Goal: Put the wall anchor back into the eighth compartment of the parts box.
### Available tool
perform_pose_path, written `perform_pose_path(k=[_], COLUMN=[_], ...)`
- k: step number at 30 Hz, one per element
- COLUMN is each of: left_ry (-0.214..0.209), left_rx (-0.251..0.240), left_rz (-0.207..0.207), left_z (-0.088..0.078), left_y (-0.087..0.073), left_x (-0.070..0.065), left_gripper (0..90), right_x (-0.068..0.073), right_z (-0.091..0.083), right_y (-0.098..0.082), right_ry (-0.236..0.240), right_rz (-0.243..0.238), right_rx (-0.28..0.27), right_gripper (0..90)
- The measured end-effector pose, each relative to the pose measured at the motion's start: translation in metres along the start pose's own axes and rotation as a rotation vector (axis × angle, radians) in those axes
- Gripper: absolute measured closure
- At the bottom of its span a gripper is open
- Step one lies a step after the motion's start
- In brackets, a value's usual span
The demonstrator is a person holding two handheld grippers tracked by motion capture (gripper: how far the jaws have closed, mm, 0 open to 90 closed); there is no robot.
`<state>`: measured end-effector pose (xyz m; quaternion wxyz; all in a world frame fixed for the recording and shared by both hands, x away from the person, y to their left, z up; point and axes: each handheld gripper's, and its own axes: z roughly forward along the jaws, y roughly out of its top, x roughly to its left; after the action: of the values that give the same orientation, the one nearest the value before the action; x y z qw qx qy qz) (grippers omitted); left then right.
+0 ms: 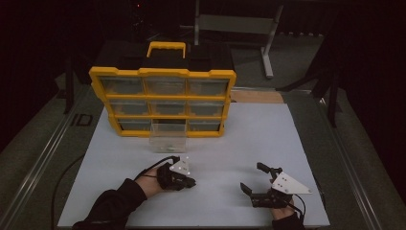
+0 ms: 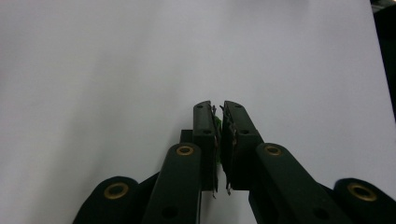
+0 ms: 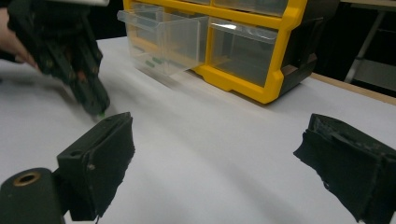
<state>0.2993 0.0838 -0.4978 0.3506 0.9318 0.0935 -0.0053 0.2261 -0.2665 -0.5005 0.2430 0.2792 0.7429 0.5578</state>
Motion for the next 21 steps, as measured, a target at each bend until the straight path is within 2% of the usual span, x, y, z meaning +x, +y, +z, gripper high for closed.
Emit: perform_pose_path(k=[4, 11, 14, 21], left_ry=[0.018, 0.014, 0.029, 0.069], left_rx=[-0.014, -0.017, -0.022, -0.065], left_rz=[-0.002, 0.016, 0.021, 0.031], left_z=[-0.018, -0.042, -0.054, -0.084], left_y=[0.006, 0.014, 0.018, 0.027], left_x=[0.007, 0.017, 0.022, 0.035], left_gripper=[85.0, 85.0, 84.9, 84.9], right_x=[0.0, 0.0, 0.0, 0.0], right_z=[0.0, 0.0, 0.0, 0.0], right_y=[0.0, 0.0, 0.0, 0.0], right_ry=[-0.002, -0.003, -0.004, -0.004], right_rz=[-0.002, -0.001, 0.001, 0.003], right_rx=[-0.002, -0.002, -0.003, -0.003], right_gripper=[8.6, 8.6, 8.6, 8.6])
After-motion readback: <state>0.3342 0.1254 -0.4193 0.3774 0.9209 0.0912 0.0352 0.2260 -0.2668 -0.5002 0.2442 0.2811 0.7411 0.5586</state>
